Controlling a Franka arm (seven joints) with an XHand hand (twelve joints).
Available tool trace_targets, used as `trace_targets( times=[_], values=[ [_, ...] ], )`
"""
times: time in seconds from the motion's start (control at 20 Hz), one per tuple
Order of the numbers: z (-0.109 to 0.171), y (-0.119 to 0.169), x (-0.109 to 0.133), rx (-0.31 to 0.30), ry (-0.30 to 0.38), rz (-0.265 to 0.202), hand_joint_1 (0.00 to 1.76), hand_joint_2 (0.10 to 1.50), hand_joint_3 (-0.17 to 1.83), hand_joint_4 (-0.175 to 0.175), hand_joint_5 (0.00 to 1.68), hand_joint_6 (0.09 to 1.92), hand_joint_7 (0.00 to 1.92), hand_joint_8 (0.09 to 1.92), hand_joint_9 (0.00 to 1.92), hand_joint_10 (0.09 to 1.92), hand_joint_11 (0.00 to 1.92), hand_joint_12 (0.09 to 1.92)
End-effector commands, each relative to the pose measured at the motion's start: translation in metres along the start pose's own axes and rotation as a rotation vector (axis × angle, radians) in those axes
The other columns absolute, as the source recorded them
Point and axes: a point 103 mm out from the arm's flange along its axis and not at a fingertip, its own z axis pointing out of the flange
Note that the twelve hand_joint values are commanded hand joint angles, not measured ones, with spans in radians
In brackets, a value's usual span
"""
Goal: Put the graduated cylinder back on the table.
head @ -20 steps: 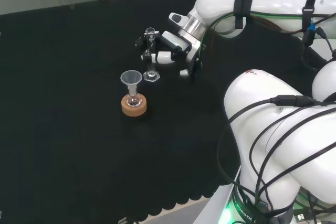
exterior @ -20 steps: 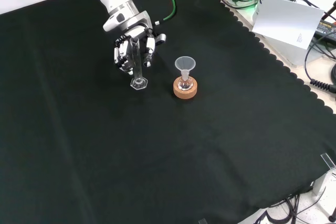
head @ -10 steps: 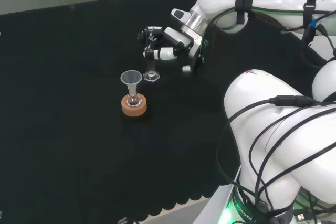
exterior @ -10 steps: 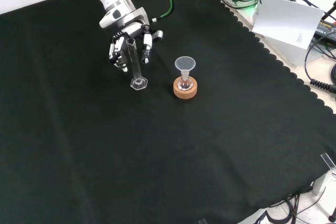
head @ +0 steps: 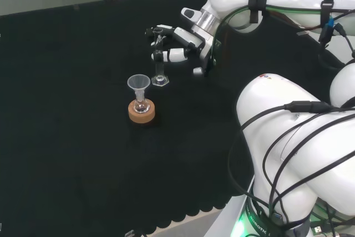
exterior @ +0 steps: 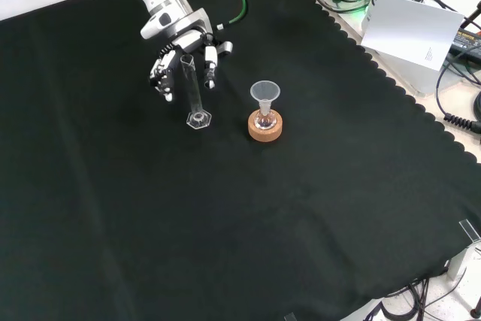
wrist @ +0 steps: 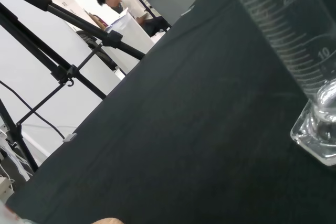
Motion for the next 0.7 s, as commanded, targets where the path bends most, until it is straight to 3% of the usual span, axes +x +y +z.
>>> trace_targets(
  times=[0.05,0.4,0.7],
  values=[
    [-0.025,-0.008,0.002,-0.006,-0.013,0.037,0.70,0.91,-0.17,-0.080,0.32,0.27,0.14,0.70,0.66,0.09,0.18,1.46],
    [-0.068,-0.028,0.020,-0.048,-0.103,0.057,0.67,0.90,-0.17,-0.078,0.33,0.15,0.10,0.71,0.63,0.09,0.11,1.49],
    [-0.122,-0.059,0.063,-0.053,-0.239,0.123,0.67,0.90,-0.17,-0.071,0.33,0.14,0.11,0.72,0.65,0.09,0.12,1.50]
  ],
)
